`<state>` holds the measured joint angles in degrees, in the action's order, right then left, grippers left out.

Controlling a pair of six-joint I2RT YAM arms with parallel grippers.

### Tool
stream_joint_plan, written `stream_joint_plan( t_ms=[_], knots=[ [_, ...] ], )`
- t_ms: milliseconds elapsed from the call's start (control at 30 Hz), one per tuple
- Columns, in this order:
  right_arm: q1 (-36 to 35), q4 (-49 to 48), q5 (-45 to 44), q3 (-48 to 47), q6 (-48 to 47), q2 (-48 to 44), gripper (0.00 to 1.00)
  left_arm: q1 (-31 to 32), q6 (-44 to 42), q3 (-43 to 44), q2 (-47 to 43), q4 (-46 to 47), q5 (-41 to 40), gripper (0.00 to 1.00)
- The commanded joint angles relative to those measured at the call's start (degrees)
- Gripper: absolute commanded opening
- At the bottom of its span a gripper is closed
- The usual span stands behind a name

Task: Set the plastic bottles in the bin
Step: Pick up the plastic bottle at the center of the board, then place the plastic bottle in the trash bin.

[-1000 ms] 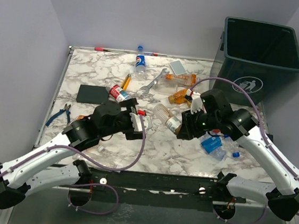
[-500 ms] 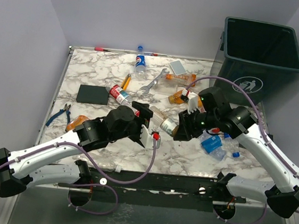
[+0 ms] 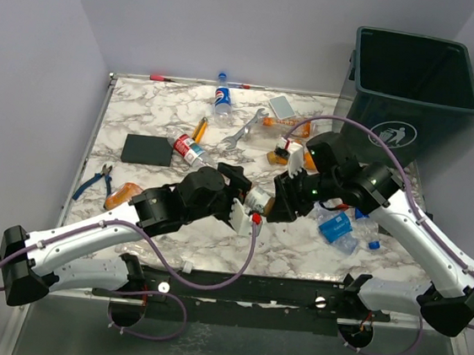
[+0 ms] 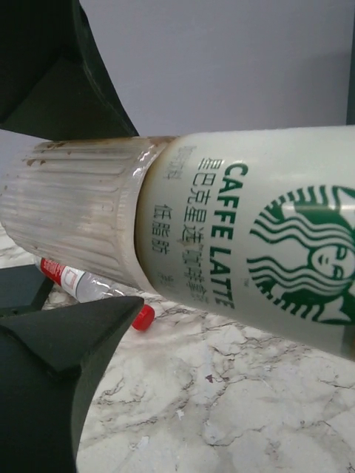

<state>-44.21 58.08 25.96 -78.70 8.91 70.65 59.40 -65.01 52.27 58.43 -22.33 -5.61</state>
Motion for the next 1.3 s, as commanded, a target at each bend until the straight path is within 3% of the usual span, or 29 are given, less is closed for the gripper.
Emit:
stream_joint_plan(
  t_ms=[0, 100, 167, 200, 233, 300, 400, 467, 667, 833, 933, 1067, 1167, 1267],
  knots=[
    [-0.6, 1.1, 1.5, -2.0, -0.9, 0.1, 0.00, 0.4, 0.8, 2.0, 0.6, 0.9, -0.9, 0.69],
    [-0.7, 1.1, 1.3, -2.0, -0.5, -0.2, 0.00, 0.4, 1.3, 2.1, 0.5, 1.4, -1.1, 0.53],
    [-0.7, 1.1, 1.4, -2.1, -0.2, -0.4, 0.00, 0.4, 1.2, 1.8, 0.2, 2.0, -1.1, 0.51],
    [-0.7, 1.0, 1.3, -2.3, 0.0, -0.6, 0.07, 0.4, 1.3, 1.7, 0.0, 2.2, -1.1, 0.50],
    [-0.7, 0.9, 1.3, -2.6, 0.2, -0.8, 0.26, 0.5, 1.5, 1.6, -0.3, 2.3, -1.0, 0.48],
    [-0.7, 0.3, 1.7, -3.4, 0.7, -1.8, 0.52, 0.5, 2.2, 1.4, -0.6, 2.5, -0.8, 0.45],
    [-0.6, -1.8, 0.1, -5.0, 2.9, -4.2, 0.74, 0.5, 4.6, 0.6, -1.7, 3.2, -0.1, 0.40],
    [-0.7, -1.9, -2.4, -8.0, 3.9, -5.4, 0.98, 0.5, 6.8, -0.1, -2.6, 3.7, 0.7, 0.39],
    [-0.7, -8.3, -11.7, -10.3, 7.7, -11.0, 1.00, 0.5, 20.2, -2.5, -5.5, 4.1, 4.5, 0.32],
    [-0.7, -33.7, -22.1, 7.8, 14.1, -26.7, 1.00, 0.5, 46.3, -5.3, -7.3, 8.7, 13.2, 0.27],
    [-0.7, -41.9, -21.6, 14.2, 14.4, -31.1, 1.00, 0.5, 66.8, -10.3, -8.8, 19.2, 20.6, 0.27],
    [-0.7, -45.8, -19.6, 17.9, 16.0, -32.3, 1.00, 0.5, 92.7, -21.2, -12.2, 44.3, 24.0, 0.26],
    [-0.6, -53.1, -17.4, 22.4, 19.0, -33.0, 1.00, 0.5, 100.9, -26.0, -14.8, 52.6, 21.6, 0.24],
    [-0.7, -56.3, -15.2, 24.2, 21.4, -30.9, 1.00, 0.6, 102.2, -26.9, -16.6, 53.4, 21.0, 0.24]
  ],
)
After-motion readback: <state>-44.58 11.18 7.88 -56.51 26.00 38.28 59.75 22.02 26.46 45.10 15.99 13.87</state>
